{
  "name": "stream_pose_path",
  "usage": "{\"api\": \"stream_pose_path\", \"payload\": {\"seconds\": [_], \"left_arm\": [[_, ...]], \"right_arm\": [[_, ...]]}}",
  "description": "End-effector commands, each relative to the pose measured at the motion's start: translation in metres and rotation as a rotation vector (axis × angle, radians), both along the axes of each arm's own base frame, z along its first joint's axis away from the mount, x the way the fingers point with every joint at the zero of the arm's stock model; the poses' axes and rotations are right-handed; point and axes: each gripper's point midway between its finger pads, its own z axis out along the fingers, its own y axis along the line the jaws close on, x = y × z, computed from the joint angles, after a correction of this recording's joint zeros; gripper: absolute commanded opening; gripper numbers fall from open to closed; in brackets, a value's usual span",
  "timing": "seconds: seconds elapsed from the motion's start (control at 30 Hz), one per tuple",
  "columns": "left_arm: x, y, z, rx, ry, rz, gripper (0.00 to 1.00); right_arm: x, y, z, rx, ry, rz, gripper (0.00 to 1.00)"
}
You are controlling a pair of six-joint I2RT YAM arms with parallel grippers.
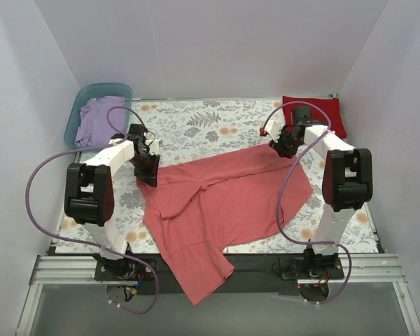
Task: Fold and stack the t-shirts
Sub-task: Fold the tshirt
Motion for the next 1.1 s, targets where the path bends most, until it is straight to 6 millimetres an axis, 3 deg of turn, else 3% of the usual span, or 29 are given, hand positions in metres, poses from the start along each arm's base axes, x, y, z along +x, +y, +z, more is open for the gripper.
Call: {"api": "stream_pose_path", "payload": {"seconds": [0.0,0.03,0.17,0.2,0.23,0.33,0.4,0.43,0.5,0.57,0.63,0.67,0.7,0.77,0.8,0.93,1.0,1.07], "left_arm": [[0.032,0.012,-0.009,0.069,-0.07,0.038,0.17],[0.034,0.015,-0.024,0.085,-0.036,0.045,0.17],[0.061,0.024,-0.048,0.121,-0.023,0.057,0.13],[0.084,0.026,-0.042,0.133,-0.069,0.059,0.13],[0.089,0.03,-0.059,0.146,-0.033,0.063,0.13],[0.139,0.037,-0.065,0.162,-0.066,0.084,0.12],[0.152,0.036,-0.07,0.144,-0.042,0.09,0.12],[0.178,0.032,-0.048,0.12,-0.113,0.089,0.13],[0.185,0.024,-0.031,0.085,-0.133,0.074,0.14],[0.191,0.02,-0.005,0.069,-0.178,0.065,0.16],[0.191,0.017,0.025,0.051,-0.228,0.067,0.18],[0.186,0.015,0.032,0.035,-0.228,0.065,0.19],[0.18,0.012,0.054,0.016,-0.256,0.062,0.19],[0.163,0.005,0.061,-0.032,-0.237,0.054,0.21],[0.154,0.003,0.075,-0.045,-0.249,0.049,0.22],[0.119,-0.008,0.086,-0.11,-0.231,0.03,0.26],[0.099,-0.014,0.084,-0.141,-0.208,0.019,0.29],[0.086,-0.02,0.08,-0.141,-0.186,0.006,0.31]], "right_arm": [[-0.021,-0.001,-0.021,-0.008,0.114,-0.06,0.35],[-0.023,-0.002,-0.028,-0.017,0.133,-0.069,0.35],[-0.027,-0.01,-0.046,-0.057,0.178,-0.106,0.36],[-0.027,-0.011,-0.047,-0.059,0.185,-0.123,0.37],[-0.027,-0.012,-0.053,-0.066,0.198,-0.131,0.38],[-0.016,-0.008,-0.055,-0.041,0.202,-0.162,0.4],[0.001,-0.006,-0.045,-0.024,0.172,-0.191,0.41],[0.007,-0.005,-0.041,-0.022,0.159,-0.195,0.41],[0.018,-0.006,-0.028,-0.016,0.122,-0.209,0.42],[0.028,-0.005,-0.001,0.006,0.065,-0.217,0.44],[0.03,0.002,0.03,0.047,0.019,-0.207,0.47],[0.021,0.004,0.036,0.058,0.046,-0.204,0.47],[0.016,0.007,0.044,0.075,0.051,-0.203,0.49],[-0.009,0.014,0.054,0.11,0.118,-0.197,0.52],[-0.019,0.018,0.054,0.118,0.147,-0.197,0.54],[-0.071,0.029,0.043,0.112,0.291,-0.206,0.56],[-0.096,0.038,0.03,0.099,0.36,-0.211,0.57],[-0.107,0.041,0.025,0.083,0.382,-0.222,0.57]]}}
